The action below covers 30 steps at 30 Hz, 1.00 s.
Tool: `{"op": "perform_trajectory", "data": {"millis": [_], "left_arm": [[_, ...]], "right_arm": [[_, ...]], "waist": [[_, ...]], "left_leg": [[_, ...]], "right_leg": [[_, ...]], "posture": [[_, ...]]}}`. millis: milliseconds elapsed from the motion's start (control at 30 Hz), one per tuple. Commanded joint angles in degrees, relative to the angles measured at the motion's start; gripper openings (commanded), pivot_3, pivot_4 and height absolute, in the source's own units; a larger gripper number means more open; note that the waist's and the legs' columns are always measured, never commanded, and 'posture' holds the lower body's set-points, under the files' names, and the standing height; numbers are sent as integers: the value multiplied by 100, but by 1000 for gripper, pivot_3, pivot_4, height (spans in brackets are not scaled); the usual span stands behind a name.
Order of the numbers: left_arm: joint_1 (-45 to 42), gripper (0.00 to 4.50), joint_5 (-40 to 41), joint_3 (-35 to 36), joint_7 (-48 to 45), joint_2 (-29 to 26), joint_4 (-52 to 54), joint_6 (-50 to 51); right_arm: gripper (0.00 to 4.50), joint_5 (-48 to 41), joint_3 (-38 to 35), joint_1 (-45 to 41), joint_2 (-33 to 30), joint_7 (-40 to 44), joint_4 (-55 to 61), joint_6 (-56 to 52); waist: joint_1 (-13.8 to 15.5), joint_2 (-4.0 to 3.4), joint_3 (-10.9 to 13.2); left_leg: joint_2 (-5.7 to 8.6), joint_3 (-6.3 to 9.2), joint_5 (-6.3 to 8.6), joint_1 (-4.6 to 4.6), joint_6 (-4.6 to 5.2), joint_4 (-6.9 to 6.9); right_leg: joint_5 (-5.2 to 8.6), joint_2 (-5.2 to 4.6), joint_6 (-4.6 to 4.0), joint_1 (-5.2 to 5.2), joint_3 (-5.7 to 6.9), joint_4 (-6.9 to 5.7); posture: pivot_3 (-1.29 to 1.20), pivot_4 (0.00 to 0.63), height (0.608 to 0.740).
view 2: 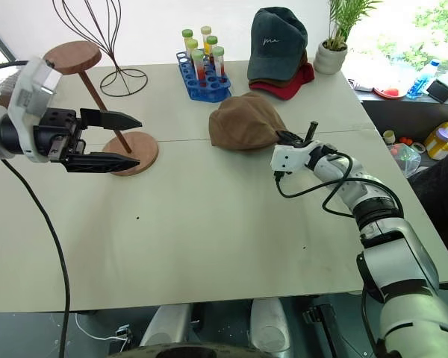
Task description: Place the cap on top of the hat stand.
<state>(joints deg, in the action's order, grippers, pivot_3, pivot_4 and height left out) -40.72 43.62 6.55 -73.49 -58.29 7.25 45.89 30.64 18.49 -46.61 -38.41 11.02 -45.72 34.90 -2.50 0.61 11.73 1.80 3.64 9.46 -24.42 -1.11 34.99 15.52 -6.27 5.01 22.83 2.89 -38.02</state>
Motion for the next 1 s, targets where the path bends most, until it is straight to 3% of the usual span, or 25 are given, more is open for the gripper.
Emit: {"op": "perform_trajectory", "data": {"millis": [33,267,467,600,733,1000], "left_arm": [[84,4500,224,674,341,-52,54,128],[832,4500,776,2202,1132,-284,593,720],[1663,4500,981,3434,1535,-494,884,1120],[2221,4500,1048,4127,1652,-596,1067,1309],[2583,4500,1140,4803,1709,-694,1019,1531],[2840,4500,1176,5192,1899,-705,973,1510]], "right_arm": [[12,-704,-538,57,-189,663,1203,-479],[12,-1591,-1094,-455,-177,2011,3267,-2369],[12,-1859,-928,-1629,321,2819,3787,-4121],[12,-1915,-742,-2619,854,3048,3320,-4530],[12,-1822,-495,-3665,1545,2895,2269,-4078],[12,-1641,-224,-4851,2634,2476,232,-2973]], "waist": [[-1,-1,1],[-8,2,5],[-6,1,6],[-4,-1,7],[-12,1,6],[-12,8,1]], "left_leg": [[-2,2,0,-1,0,0],[-26,-9,1,-8,-1,-11],[-59,-15,2,-5,-3,-22],[-62,-18,3,-8,-5,-26],[-61,-29,3,-11,-6,-41],[-62,-35,-6,-11,-22,-111]], "right_leg": [[0,1,1,3,-1,0],[-2,22,0,29,-22,0],[-16,50,-30,48,-31,3],[-21,48,-39,59,-35,5],[-23,47,-42,72,-42,14],[-27,61,-45,88,-50,52]], "posture": [[0,150,728],[0,150,728],[0,150,728],[0,150,728],[0,150,728],[0,150,728]]}}
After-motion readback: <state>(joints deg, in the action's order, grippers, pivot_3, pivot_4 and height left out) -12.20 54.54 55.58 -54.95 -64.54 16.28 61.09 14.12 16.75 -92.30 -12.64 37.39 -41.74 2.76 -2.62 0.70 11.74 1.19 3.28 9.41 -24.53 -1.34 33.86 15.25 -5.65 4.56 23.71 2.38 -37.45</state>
